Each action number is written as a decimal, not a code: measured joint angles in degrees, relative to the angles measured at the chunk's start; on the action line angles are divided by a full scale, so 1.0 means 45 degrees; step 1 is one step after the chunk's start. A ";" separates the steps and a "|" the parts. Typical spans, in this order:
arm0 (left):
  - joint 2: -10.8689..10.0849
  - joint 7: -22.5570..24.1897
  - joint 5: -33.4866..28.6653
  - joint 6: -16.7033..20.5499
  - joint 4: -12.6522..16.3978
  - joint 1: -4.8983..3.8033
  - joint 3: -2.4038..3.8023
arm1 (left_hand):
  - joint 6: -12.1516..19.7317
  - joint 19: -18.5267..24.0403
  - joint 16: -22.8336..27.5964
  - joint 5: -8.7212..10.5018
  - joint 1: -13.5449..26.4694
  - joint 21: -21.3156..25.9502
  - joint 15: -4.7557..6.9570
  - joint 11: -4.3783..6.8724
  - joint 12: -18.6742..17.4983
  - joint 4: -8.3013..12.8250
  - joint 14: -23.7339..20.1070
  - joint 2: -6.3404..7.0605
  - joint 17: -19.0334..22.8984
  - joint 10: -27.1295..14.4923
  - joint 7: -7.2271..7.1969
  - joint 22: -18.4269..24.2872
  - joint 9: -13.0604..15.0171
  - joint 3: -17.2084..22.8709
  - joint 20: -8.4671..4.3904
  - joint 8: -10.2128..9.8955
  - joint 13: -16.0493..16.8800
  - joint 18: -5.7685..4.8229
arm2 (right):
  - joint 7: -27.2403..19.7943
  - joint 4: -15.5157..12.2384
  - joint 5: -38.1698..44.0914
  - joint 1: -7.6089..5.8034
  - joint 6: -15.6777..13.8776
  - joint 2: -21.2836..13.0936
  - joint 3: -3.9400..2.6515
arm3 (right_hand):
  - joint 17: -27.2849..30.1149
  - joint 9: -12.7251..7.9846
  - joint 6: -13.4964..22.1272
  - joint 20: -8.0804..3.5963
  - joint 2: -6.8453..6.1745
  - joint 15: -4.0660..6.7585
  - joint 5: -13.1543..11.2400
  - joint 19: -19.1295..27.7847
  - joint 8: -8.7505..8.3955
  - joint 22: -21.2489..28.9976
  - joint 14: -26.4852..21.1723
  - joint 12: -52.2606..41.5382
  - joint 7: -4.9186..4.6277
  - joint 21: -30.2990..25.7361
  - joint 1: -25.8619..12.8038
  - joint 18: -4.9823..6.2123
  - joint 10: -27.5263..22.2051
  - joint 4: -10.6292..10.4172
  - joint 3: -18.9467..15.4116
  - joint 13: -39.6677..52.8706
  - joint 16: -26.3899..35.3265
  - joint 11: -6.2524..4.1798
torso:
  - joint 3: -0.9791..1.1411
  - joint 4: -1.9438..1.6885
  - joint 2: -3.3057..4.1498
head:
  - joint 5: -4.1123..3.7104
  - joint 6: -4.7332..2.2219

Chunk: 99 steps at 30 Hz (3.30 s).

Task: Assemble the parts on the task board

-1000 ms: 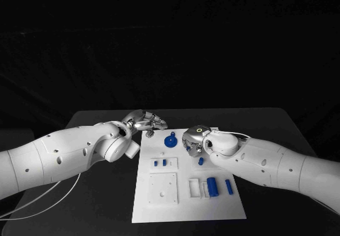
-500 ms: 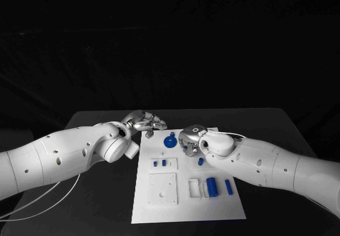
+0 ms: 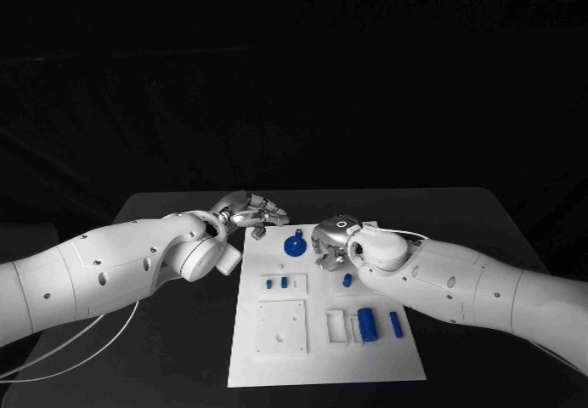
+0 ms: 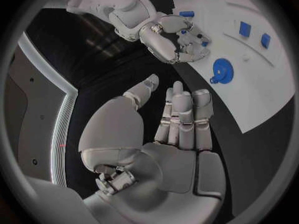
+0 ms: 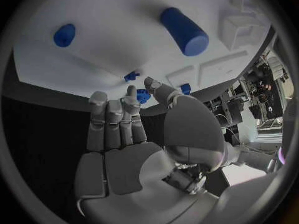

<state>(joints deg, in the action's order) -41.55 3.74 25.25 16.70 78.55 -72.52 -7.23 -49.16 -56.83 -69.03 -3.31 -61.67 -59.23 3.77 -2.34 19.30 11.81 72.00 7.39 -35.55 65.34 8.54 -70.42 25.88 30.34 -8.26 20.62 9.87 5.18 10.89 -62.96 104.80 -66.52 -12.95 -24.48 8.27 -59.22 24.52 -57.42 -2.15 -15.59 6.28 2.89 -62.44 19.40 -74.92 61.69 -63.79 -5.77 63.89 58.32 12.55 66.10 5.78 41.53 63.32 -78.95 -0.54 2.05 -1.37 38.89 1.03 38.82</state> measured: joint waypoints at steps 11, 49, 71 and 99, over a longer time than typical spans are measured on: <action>-0.0014 0.0001 0.0004 -0.0016 0.0004 0.0000 0.0000 | 0.0048 0.0018 0.0000 0.0000 0.0000 0.0000 -0.0049 0.0000 -0.0060 0.0000 -0.0042 0.0000 -0.0011 0.0000 0.0018 0.0000 -0.0013 0.0000 0.0021 -0.0012 0.0012 0.0000 | -0.0484 -0.0272 -0.0525 -0.0007 -0.0623 -0.0432 -0.0005 | 0.0011 -0.0093 0.0587 -0.0049 -0.0244 -0.0236 0.0000 0.0234 -0.0271 0.0041 -0.0295 0.0027 -0.0108 -0.0111 0.0236 -0.0047 -0.0290 0.0363 -0.0918 0.0000 -0.0006 0.0283 | 0.0021 0.0013 0.0006 | 0.0006 0.0005; -0.0049 0.0014 0.0012 -0.0119 0.0054 0.0000 -0.0017 | 0.0144 -0.0017 0.0050 -0.0091 -0.0168 0.0000 -0.0083 0.0001 -0.0248 0.0108 0.0000 -0.0167 -0.0049 0.0082 0.0076 0.0000 -0.0023 0.0109 -0.0036 -0.0045 0.0098 -0.0006 | -0.1734 -0.0092 -0.0616 -0.0229 0.0486 -0.0511 -0.0008 | -0.0021 -0.0069 0.0437 0.0159 0.0735 -0.0261 0.0075 0.0480 -0.0133 -0.0007 -0.0399 0.0027 -0.0024 -0.0150 0.1907 -0.0034 -0.0377 0.1613 0.0860 -0.0038 0.0001 0.0278 | 0.0007 0.0000 0.0004 | 0.0031 0.0043; -0.0036 0.0014 0.0018 -0.0135 0.0039 0.0000 -0.0019 | 0.0128 -0.0015 0.0050 -0.0090 -0.0168 0.0000 -0.0065 0.0003 -0.0248 0.0108 0.0022 -0.0167 -0.0058 0.0086 0.0047 0.0000 -0.0033 0.0108 -0.0035 -0.0045 0.0109 -0.0012 | -0.1679 0.0087 -0.0219 -0.0231 0.0706 -0.0414 -0.0009 | -0.0030 -0.0067 0.0345 0.0160 0.0803 -0.0217 0.0074 0.0481 -0.0073 -0.0004 -0.0446 -0.0022 -0.0012 -0.0148 0.1838 -0.0033 -0.0422 0.1596 0.1264 -0.0037 0.0002 0.0230 | 0.0018 0.0006 0.0005 | 0.0045 0.0093; -0.0028 0.0008 0.0060 -0.0137 0.0044 0.0000 -0.0020 | 0.0192 -0.0013 0.0049 -0.0090 -0.0168 0.0000 -0.0108 0.0004 -0.0356 0.0142 0.0019 -0.0167 -0.0065 0.0088 0.0029 0.0000 -0.0043 0.0073 -0.0034 -0.0045 0.0130 -0.0013 | -0.1625 0.0536 -0.0030 -0.0226 0.0601 -0.0066 -0.0001 | -0.0027 0.0000 0.0259 0.0161 0.0934 -0.0222 0.0000 0.0480 0.0003 0.0001 -0.0442 -0.0072 0.0073 -0.0070 0.1538 -0.0033 -0.0419 0.1525 0.1012 -0.0037 -0.0095 0.0229 | 0.0001 -0.0006 0.0006 | 0.0010 0.0079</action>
<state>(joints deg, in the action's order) -41.67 3.77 25.52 16.09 78.75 -72.51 -7.33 -48.30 -56.89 -68.81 -3.71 -62.43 -59.23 3.28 -2.32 17.70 12.45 72.08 6.64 -35.84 65.74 8.67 -70.42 25.69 30.67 -8.41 20.42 10.46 5.12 3.58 -60.55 104.66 -67.53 -10.25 -24.77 8.27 -59.34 24.52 -56.26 -1.42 -11.38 5.29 2.89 -60.28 19.42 -74.91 59.70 -64.11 -5.44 63.57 65.24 12.40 64.22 12.64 46.09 63.15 -79.38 0.49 2.06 -1.40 38.91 1.08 39.18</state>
